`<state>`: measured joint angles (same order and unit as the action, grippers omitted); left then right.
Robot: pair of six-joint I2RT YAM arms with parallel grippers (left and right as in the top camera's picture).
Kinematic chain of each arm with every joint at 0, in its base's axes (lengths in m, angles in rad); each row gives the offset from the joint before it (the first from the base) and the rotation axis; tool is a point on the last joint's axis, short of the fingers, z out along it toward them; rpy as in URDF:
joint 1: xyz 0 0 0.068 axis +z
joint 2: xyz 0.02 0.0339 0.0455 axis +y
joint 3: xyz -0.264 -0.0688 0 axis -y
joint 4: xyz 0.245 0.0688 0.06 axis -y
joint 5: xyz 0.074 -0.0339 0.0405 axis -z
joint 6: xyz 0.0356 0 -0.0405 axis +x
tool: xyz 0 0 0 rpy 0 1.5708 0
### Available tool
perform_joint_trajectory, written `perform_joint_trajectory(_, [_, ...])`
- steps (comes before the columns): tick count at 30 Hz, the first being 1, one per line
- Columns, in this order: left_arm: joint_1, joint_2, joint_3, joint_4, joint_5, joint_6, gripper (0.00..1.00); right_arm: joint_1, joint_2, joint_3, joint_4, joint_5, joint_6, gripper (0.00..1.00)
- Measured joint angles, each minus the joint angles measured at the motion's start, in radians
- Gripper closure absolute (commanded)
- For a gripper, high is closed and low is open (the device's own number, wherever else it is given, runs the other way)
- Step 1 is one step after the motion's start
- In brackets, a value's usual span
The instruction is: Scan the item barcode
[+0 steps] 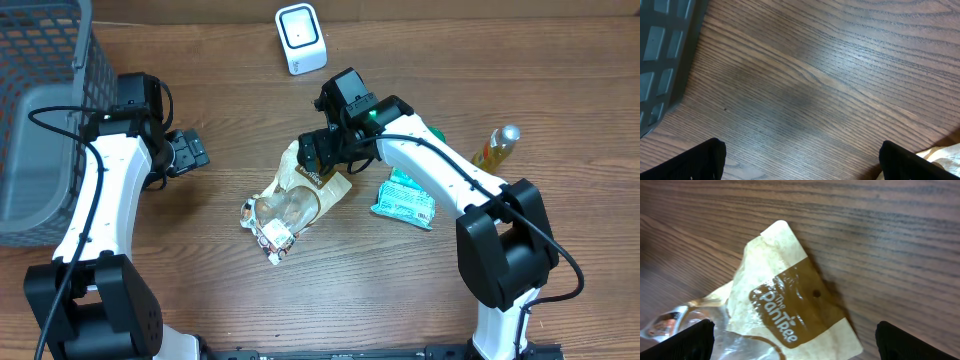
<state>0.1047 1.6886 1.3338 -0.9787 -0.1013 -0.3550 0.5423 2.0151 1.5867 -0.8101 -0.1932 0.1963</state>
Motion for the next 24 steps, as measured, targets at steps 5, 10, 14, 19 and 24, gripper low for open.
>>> perform_joint_trajectory(5, [0.000,0.000,0.000,0.000,0.000,0.000,0.00,0.000,0.006,-0.006,0.031,0.024,-0.067,0.00])
perform_joint_trajectory(10, [0.000,0.000,0.000,0.000,0.000,0.000,0.00,0.000,0.009,-0.021,0.058,0.030,-0.101,0.00])
perform_joint_trajectory(14, [0.000,0.000,0.000,0.000,0.000,0.000,0.01,0.000,0.026,-0.022,0.072,0.035,-0.113,0.00])
perform_joint_trajectory(19, [0.000,0.000,0.000,0.000,0.000,0.000,0.00,0.000,0.071,-0.022,0.076,0.036,-0.119,0.00])
perform_joint_trajectory(24, [0.000,0.000,0.000,0.000,0.000,0.000,0.01,0.003,0.090,-0.025,0.074,-0.005,-0.119,0.00])
